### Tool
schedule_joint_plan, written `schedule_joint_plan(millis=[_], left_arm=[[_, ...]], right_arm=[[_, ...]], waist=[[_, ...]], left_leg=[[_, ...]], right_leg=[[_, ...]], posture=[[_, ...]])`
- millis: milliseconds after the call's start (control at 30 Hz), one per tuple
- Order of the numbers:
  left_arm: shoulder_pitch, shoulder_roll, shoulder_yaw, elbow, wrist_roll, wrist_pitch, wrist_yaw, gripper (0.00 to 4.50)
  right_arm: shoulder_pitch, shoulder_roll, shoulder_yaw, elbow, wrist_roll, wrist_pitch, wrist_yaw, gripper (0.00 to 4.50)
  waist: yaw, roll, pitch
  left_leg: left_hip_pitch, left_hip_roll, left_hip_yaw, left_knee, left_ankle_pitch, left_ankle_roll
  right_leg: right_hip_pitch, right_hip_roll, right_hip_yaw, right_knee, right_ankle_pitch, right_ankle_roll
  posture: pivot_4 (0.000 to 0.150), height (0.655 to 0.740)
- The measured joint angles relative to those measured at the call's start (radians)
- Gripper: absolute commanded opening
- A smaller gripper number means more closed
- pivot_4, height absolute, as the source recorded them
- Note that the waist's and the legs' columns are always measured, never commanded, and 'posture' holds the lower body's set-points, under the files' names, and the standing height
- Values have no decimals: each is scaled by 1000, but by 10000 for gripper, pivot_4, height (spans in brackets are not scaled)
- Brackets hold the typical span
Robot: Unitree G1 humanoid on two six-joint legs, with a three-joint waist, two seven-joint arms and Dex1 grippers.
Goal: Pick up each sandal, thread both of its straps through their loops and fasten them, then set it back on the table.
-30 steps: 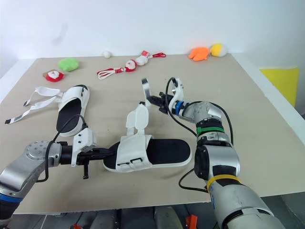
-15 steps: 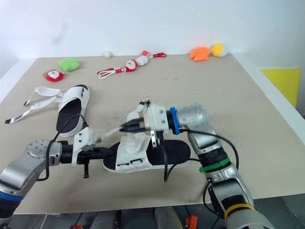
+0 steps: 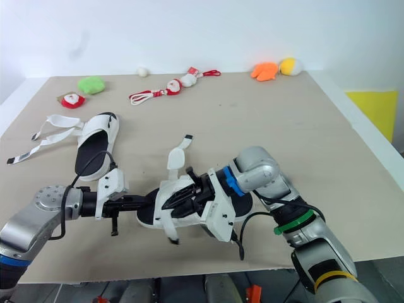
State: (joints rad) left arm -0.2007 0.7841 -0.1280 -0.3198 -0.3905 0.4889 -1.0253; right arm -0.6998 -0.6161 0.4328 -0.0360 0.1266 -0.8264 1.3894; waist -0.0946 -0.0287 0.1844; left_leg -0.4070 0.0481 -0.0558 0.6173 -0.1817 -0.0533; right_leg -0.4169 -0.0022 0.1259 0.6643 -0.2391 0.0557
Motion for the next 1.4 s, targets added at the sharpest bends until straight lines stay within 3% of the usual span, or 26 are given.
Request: schedule_joint_plan(millis=[67, 100, 267, 367, 433, 467, 600, 767, 967, 1100, 1400], left_arm=[[-1, 0, -1, -3, 0, 2, -3, 0], [-1, 0, -1, -3, 0, 3, -4, 0], [-2, -5, -2, -10, -2, 15, -2, 0], [16, -16, 0, -20, -9, 23, 0, 0], [14, -16, 1, -21, -9, 33, 0, 0], [17, -19, 0, -31, -10, 40, 6, 0], [24, -23, 0, -46, -12, 56, 16, 0], [25, -23, 0, -50, -19, 68, 16, 0], [23, -24, 9, -53, -28, 84, 17, 0], [17, -33, 8, -54, -37, 100, 22, 0], [20, -33, 9, -71, -50, 125, 37, 0]], right_arm=[[41, -73, -2, -56, 55, 48, 2, 43606], [45, -80, -2, -61, 60, 53, 2, 44455], [132, -194, -35, -180, 210, 314, -23, 44455], [228, -404, -81, -339, 478, 787, -82, 44455], [239, -431, -103, -378, 572, 925, -122, 44455], [262, -494, -115, -448, 741, 1149, -193, 44455], [297, -570, -130, -540, 959, 1484, -313, 44455], [303, -524, -134, -563, 1155, 1756, -546, 44455], [216, -359, -109, -504, 1335, 1970, -911, 44455], [172, -261, -38, -465, 1513, 2006, -1156, 44455], [83, -220, 72, -393, 1780, 2001, -1539, 44455]], waist=[[5, 0, 0], [5, 0, 0], [11, 0, 0], [21, -1, -1], [21, -2, -1], [22, -1, -1], [22, -2, -2], [22, -3, -2], [21, -3, -2], [21, -3, -2], [19, -3, -2]], left_leg=[[0, 0, 1, 0, -1, -1], [0, 0, 1, 0, -1, -1], [0, 0, 0, 0, -1, 0], [0, -1, 0, 0, -2, -1], [1, -1, 1, 0, -2, -1], [1, -1, 1, 0, -2, -1], [0, -2, 1, 1, -3, -2], [0, -2, 2, 1, -3, -2], [-2, -2, 1, 1, -3, -3], [-3, -2, 0, 1, -3, -2], [-4, -2, 0, 1, -3, -2]], right_leg=[[0, 0, 0, 0, -1, -2], [0, 0, 0, 0, -1, -2], [0, -1, 0, 0, -2, -3], [1, -2, 0, 0, -3, -4], [1, -2, 0, 0, -3, -4], [1, -3, 0, 0, -3, -4], [0, -3, 0, 0, -3, -4], [-1, -4, 0, -1, -3, -4], [-2, -3, 0, -1, -4, -3], [-2, -3, 0, -1, -4, -3], [-2, -3, 0, -1, -3, -2]], posture=[[1500, 7400], [1500, 7400], [1500, 7400], [1500, 7400], [1500, 7400], [1500, 7400], [1500, 7400], [1500, 7400], [1500, 7400], [1500, 7400], [1500, 7400]])
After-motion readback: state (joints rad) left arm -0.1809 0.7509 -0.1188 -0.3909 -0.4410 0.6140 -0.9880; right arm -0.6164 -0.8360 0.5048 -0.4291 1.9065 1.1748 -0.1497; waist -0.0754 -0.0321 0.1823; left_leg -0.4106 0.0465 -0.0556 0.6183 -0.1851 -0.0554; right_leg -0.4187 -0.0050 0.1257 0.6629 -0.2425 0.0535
